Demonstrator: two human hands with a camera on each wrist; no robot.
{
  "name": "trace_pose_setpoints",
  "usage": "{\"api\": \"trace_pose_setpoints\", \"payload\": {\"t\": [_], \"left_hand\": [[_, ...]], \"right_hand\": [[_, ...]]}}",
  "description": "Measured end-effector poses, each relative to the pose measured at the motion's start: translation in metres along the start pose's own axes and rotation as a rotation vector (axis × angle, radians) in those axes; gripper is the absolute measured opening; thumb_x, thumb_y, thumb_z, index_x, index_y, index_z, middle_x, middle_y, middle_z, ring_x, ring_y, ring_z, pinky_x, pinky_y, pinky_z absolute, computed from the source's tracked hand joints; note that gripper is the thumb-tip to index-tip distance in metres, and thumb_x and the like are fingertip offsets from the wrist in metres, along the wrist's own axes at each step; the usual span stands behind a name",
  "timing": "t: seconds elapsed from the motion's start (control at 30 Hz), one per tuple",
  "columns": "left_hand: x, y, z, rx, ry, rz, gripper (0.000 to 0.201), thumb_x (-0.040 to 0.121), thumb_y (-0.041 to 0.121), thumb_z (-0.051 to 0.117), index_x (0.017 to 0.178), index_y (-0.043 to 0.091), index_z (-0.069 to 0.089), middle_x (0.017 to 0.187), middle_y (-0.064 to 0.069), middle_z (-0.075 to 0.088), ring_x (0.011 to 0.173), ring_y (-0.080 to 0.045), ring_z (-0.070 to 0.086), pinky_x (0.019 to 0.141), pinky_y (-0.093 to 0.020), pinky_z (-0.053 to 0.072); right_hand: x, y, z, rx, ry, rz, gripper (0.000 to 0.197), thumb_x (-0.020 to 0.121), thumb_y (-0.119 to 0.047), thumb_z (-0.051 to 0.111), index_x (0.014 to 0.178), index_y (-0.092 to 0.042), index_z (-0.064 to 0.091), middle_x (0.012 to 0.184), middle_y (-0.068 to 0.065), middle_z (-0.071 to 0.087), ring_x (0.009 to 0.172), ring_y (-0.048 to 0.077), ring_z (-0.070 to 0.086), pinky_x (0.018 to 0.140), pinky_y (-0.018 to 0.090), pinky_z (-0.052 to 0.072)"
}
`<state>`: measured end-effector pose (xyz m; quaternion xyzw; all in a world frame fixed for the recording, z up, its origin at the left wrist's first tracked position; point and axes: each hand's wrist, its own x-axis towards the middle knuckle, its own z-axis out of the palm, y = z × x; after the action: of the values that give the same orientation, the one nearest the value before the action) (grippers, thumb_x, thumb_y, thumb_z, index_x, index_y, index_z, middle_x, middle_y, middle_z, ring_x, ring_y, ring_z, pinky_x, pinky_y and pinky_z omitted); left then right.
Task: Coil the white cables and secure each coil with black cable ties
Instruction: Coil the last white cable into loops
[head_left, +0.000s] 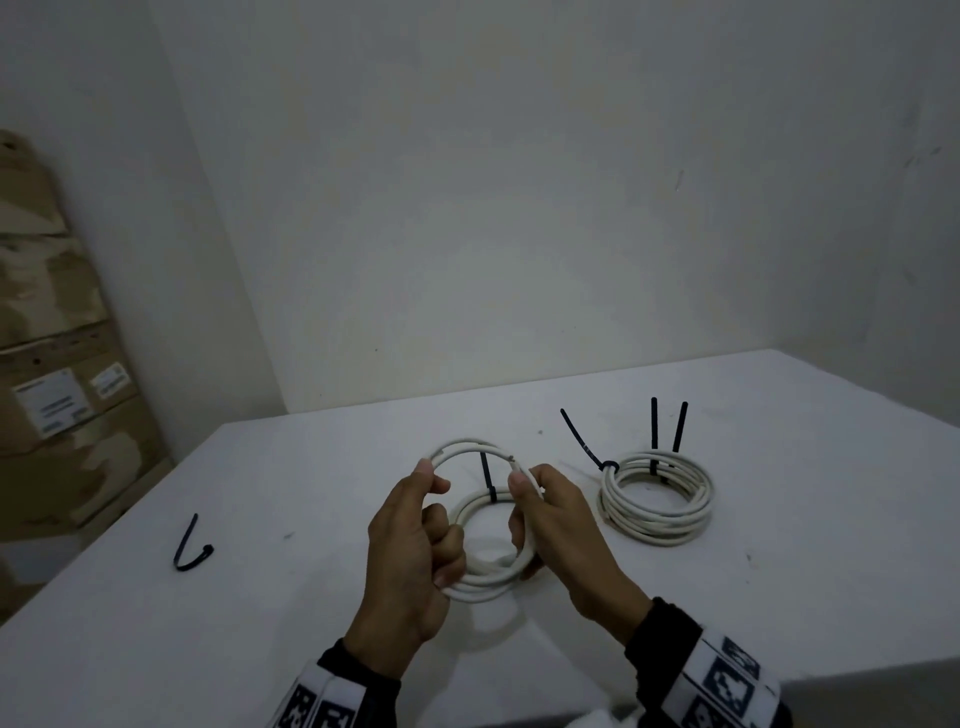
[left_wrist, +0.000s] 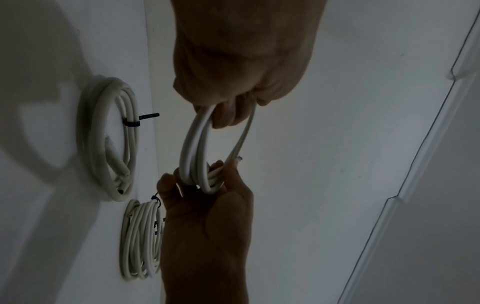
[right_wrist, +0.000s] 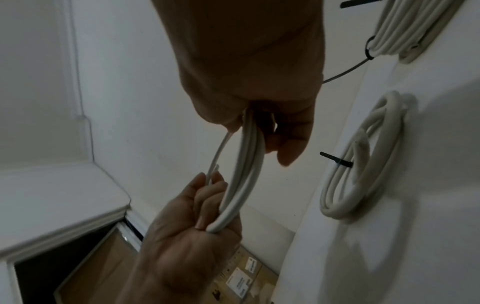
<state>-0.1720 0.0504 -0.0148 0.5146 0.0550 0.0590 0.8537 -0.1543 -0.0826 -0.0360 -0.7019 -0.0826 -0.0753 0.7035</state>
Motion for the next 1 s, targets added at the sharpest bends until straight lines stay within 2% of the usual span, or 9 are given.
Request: {"api": "trace_pose_setpoints", "payload": {"t": [0.1,0.17,0.27,0.37,0.43,0.57,0.67,0.83,1.0], "left_hand": [[0.002,0.001,-0.007,0.044,0.004,-0.005,0.027,0.096,0.034,0.050,0.084,0.010,0.050,0.047,0.006,0.018,0.035,-0.008,0.014,0.036,-0.015,0.014],[0.002,0.002,-0.012,0.070,0.000,-0.024,0.028,0.096,0.034,0.050,0.085,0.008,0.052,0.047,0.005,0.018,0.035,-0.008,0.015,0.036,-0.014,0.015],[0.001,0.006,-0.017,0.097,-0.016,-0.040,0.029,0.096,0.035,0.050,0.087,0.007,0.053,0.049,0.004,0.019,0.036,-0.008,0.015,0.037,-0.015,0.016],[0.000,0.010,-0.022,0.138,-0.039,-0.047,0.029,0.096,0.035,0.050,0.089,0.007,0.055,0.050,0.003,0.019,0.038,-0.009,0.015,0.038,-0.015,0.016],[-0.001,0.012,-0.024,0.168,-0.055,-0.059,0.029,0.096,0.034,0.051,0.088,0.006,0.056,0.050,0.003,0.019,0.038,-0.009,0.015,0.037,-0.015,0.018],[-0.004,0.016,-0.028,0.241,-0.080,-0.089,0.031,0.095,0.036,0.052,0.089,0.006,0.058,0.054,0.001,0.017,0.040,-0.010,0.013,0.038,-0.015,0.016],[-0.004,0.017,-0.032,0.271,-0.077,-0.097,0.037,0.093,0.039,0.054,0.092,0.003,0.060,0.056,0.000,0.018,0.041,-0.011,0.015,0.040,-0.017,0.014],[-0.004,0.017,-0.038,0.263,-0.037,-0.057,0.046,0.090,0.044,0.056,0.097,-0.001,0.065,0.053,0.001,0.025,0.040,-0.010,0.023,0.039,-0.018,0.019],[-0.002,0.028,-0.057,0.183,-0.020,0.016,0.018,0.094,0.024,0.056,0.089,0.007,0.059,0.057,0.000,0.037,0.038,-0.010,0.028,0.038,-0.016,0.020]], "right_hand": [[-0.001,-0.002,0.005,-0.079,-0.043,-0.051,0.025,0.097,-0.033,0.045,0.095,-0.009,0.049,0.069,0.005,0.056,0.054,0.012,0.053,0.048,0.021,0.044],[0.001,-0.004,0.009,-0.074,-0.101,-0.089,0.021,0.097,-0.031,0.045,0.105,-0.011,0.049,0.077,0.004,0.057,0.061,0.012,0.056,0.054,0.024,0.047],[0.004,-0.008,0.015,-0.101,-0.093,-0.164,0.015,0.096,-0.027,0.049,0.109,-0.020,0.052,0.074,0.002,0.056,0.057,0.011,0.055,0.049,0.028,0.048],[0.010,-0.006,0.018,-0.311,-0.098,-0.312,0.033,0.095,-0.028,0.053,0.128,-0.029,0.050,0.078,-0.010,0.052,0.065,0.011,0.055,0.059,0.028,0.050],[0.016,-0.003,0.019,-0.483,-0.099,-0.448,0.039,0.094,-0.032,0.052,0.133,-0.030,0.049,0.082,-0.012,0.050,0.068,0.007,0.051,0.065,0.024,0.047],[0.024,-0.004,0.024,-0.703,-0.084,-0.652,0.044,0.089,-0.046,0.039,0.121,-0.024,0.062,0.087,-0.002,0.061,0.067,0.008,0.052,0.063,0.026,0.048],[0.029,0.000,0.027,-0.672,-0.084,-0.679,0.043,0.089,-0.045,0.038,0.101,-0.017,0.069,0.075,0.002,0.065,0.066,0.016,0.058,0.062,0.032,0.049],[0.032,0.003,0.035,-0.649,-0.083,-0.669,0.037,0.091,-0.042,0.043,0.093,-0.017,0.070,0.068,0.002,0.063,0.063,0.016,0.055,0.063,0.033,0.047],[0.038,0.007,0.057,-0.635,-0.059,-0.667,0.026,0.091,-0.031,0.050,0.092,-0.016,0.071,0.064,0.002,0.060,0.060,0.015,0.050,0.061,0.033,0.044]]}}
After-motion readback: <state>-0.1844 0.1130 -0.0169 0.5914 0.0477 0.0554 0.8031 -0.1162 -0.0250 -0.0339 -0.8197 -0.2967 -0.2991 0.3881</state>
